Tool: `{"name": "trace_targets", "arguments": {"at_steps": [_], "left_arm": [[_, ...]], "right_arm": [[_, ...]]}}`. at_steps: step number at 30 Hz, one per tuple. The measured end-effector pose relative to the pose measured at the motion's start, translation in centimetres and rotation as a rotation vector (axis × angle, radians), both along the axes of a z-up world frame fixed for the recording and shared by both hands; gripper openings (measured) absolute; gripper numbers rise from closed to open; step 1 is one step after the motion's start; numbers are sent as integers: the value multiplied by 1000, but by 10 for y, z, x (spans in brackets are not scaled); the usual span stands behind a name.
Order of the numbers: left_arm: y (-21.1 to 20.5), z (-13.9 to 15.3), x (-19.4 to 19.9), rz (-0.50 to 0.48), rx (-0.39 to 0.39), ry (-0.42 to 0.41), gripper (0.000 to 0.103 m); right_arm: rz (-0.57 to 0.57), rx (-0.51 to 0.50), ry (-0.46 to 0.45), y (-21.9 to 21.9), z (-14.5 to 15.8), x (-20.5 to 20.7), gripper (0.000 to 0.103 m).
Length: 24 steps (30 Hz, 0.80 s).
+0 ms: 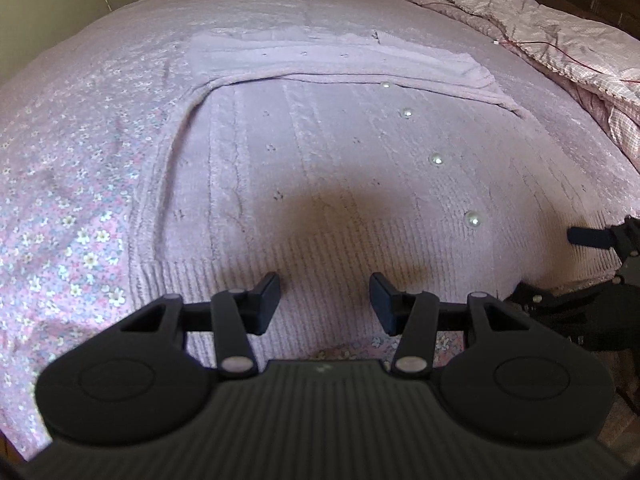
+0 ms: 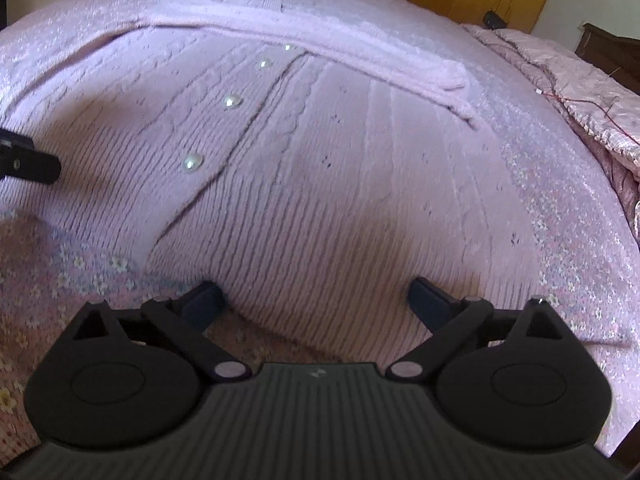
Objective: Fold small clothes
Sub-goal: 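Grasp the hem corner with the right gripper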
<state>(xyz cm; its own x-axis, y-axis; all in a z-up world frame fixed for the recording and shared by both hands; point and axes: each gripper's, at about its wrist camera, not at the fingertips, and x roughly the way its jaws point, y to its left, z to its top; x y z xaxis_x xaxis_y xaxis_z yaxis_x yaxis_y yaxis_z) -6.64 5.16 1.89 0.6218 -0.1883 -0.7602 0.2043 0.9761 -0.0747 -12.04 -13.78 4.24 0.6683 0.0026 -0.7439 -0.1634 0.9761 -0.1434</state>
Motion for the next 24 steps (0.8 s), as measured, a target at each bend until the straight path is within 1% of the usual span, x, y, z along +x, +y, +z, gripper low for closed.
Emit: {"name": "trace_targets", "arguments": {"at_steps": [4, 6, 7, 8, 13, 17, 22, 24], "left_arm": [[-4, -1, 1, -12, 6, 13, 54], [-5, -3, 2, -23, 6, 20, 58], [-6, -4, 3, -27, 5, 25, 63], [-6, -5, 3, -28, 7, 25, 65], [-11, -8, 1, -43, 33, 24, 70], [-18, -6, -3, -92, 26, 12, 70], [-33, -4, -9, -194, 45, -1, 70], [-39, -5, -10, -214, 61, 5, 70]], "right_arm": [[-36, 45, -34, -6, 3, 4, 99], [-65, 57, -68, -9, 6, 5, 99], [-79, 71, -86, -12, 7, 6, 99], [-91, 92, -97, -14, 7, 8, 99], [-166, 223, -119, -26, 6, 10, 99], [-193, 281, -175, -32, 10, 5, 99], [-200, 289, -197, -31, 13, 1, 99], [-205, 297, -212, -32, 14, -1, 99]]}}
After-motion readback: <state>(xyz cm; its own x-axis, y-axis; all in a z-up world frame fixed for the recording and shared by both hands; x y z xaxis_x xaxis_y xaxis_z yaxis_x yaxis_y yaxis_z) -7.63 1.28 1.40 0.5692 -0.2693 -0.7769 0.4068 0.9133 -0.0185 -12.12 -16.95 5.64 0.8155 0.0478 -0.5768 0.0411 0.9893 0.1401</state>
